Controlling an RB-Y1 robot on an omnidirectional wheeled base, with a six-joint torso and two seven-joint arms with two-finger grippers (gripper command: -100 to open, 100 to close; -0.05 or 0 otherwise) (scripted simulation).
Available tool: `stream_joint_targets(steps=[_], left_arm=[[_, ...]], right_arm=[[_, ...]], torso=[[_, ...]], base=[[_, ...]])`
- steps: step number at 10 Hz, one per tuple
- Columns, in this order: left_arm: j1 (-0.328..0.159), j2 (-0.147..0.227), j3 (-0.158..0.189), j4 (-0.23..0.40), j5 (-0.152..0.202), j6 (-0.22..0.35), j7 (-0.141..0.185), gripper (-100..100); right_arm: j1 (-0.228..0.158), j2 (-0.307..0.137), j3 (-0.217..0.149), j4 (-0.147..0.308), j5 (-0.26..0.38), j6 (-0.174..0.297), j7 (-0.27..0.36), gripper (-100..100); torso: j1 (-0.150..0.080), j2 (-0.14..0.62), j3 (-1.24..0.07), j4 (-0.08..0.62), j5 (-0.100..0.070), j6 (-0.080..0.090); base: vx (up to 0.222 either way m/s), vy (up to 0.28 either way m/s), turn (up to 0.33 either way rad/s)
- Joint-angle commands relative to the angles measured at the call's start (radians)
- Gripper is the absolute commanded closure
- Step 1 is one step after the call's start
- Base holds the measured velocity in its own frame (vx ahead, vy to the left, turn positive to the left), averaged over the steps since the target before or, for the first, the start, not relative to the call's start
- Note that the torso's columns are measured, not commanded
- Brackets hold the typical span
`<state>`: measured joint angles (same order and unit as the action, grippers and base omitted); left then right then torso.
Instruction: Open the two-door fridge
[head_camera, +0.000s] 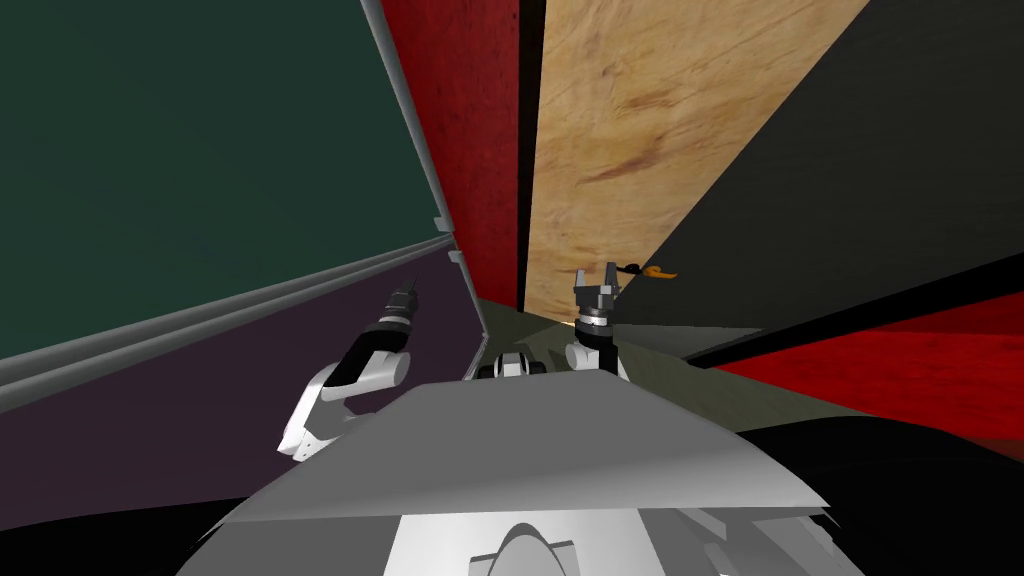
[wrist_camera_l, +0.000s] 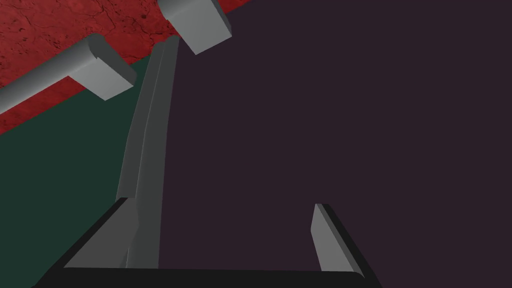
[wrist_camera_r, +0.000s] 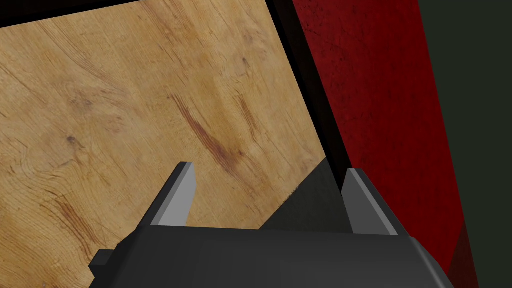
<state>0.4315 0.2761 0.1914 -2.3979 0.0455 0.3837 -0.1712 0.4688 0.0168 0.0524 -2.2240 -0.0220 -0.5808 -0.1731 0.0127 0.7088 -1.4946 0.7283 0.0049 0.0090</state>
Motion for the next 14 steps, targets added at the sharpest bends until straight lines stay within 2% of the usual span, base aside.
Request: stream_joint_targets(steps=[1,2,3,4,7,12,14], left_arm=[[-0.008,0.015,0.018,0.005,0.008,0.054,-0.001,-100],[-0.013,0.027,0.031,0.007,0.014,0.091,-0.001,-100],[-0.013,0.027,0.031,0.007,0.014,0.097,-0.001,-100],[-0.018,0.04,0.044,0.008,0.02,0.136,-0.002,-100],[-0.023,0.053,0.057,0.008,0.026,0.182,-0.002,-100],[-0.039,0.106,0.105,-0.007,0.049,0.324,-0.005,-100],[-0.045,0.131,0.125,-0.03,0.058,0.399,-0.007,-100]], right_arm=[[0.0,0.0,0.0,0.0,0.0,0.0,0.0,0],[0.0,0.0,0.0,0.0,0.0,0.0,0.0,0],[0.0,0.0,0.0,0.0,0.0,0.0,0.0,0],[0.0,0.0,0.0,0.0,0.0,0.0,0.0,0],[0.0,0.0,0.0,0.0,0.0,0.0,0.0,0],[0.0,0.0,0.0,0.0,0.0,0.0,0.0,0],[0.0,0.0,0.0,0.0,0.0,0.0,0.0,0]], torso=[[0.001,-0.001,0.0,-0.001,0.001,0.0],[0.0,0.001,0.001,0.0,0.001,-0.001],[0.001,0.001,0.001,0.0,0.001,0.0],[0.002,-0.001,0.0,-0.001,0.002,0.001],[0.003,-0.007,-0.003,-0.002,0.002,0.003],[0.005,-0.004,-0.002,-0.001,0.002,0.004],[0.004,-0.009,-0.005,-0.001,0.001,0.006]], base=[[0.057,-0.062,-0.009],[0.066,-0.058,0.004],[0.078,-0.048,0.003],[0.074,-0.058,0.009],[0.081,-0.065,0.0],[0.101,-0.073,-0.007],[0.118,-0.091,-0.017]])
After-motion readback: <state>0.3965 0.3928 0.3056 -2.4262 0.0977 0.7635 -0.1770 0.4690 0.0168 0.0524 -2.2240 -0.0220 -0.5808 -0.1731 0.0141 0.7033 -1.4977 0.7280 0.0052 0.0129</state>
